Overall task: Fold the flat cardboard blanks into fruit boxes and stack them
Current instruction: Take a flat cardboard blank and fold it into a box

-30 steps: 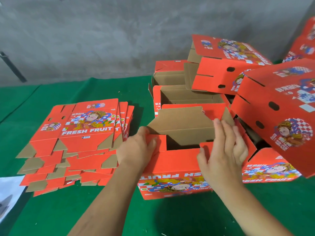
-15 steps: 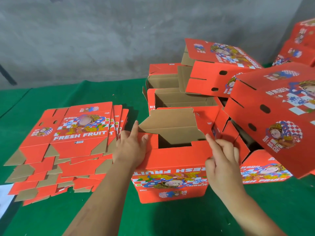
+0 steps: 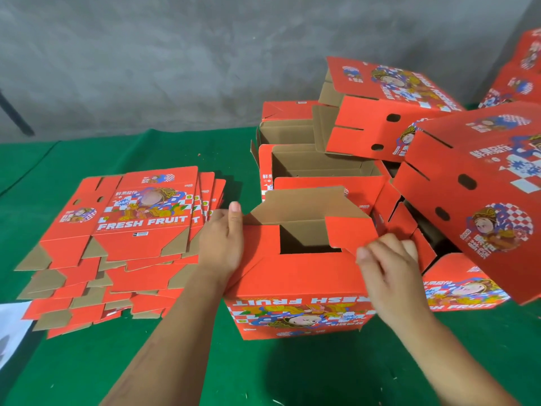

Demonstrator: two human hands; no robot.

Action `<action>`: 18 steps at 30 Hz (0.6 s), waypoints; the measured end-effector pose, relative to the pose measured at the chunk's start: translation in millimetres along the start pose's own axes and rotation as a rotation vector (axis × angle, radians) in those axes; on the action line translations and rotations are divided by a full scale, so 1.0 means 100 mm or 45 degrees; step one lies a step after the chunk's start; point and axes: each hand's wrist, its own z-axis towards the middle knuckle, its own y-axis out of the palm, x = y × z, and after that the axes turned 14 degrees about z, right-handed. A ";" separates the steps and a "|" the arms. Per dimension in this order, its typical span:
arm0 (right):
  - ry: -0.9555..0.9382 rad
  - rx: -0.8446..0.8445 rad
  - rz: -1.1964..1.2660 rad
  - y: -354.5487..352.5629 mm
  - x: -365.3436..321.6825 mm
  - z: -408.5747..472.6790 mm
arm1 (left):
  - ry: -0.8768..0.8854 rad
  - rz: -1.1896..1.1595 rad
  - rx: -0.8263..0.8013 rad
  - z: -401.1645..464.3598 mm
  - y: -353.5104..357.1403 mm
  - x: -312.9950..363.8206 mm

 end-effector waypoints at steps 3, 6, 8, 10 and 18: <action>0.442 -0.003 0.326 -0.05 -0.19 0.27 | 0.074 0.023 -0.031 -0.02 -0.03 -0.03; 0.620 -0.251 0.335 -0.05 -0.23 0.37 | 0.162 0.132 -0.112 -0.08 0.00 -0.07; 0.609 -0.398 0.466 -0.07 -0.24 0.37 | 0.355 0.040 -0.032 -0.12 0.00 -0.11; 0.655 -0.353 0.544 -0.08 -0.22 0.39 | 0.485 -0.139 0.002 -0.17 -0.01 -0.13; 0.655 -0.637 0.042 -0.04 -0.05 0.35 | 0.441 0.749 -0.309 -0.29 0.12 -0.03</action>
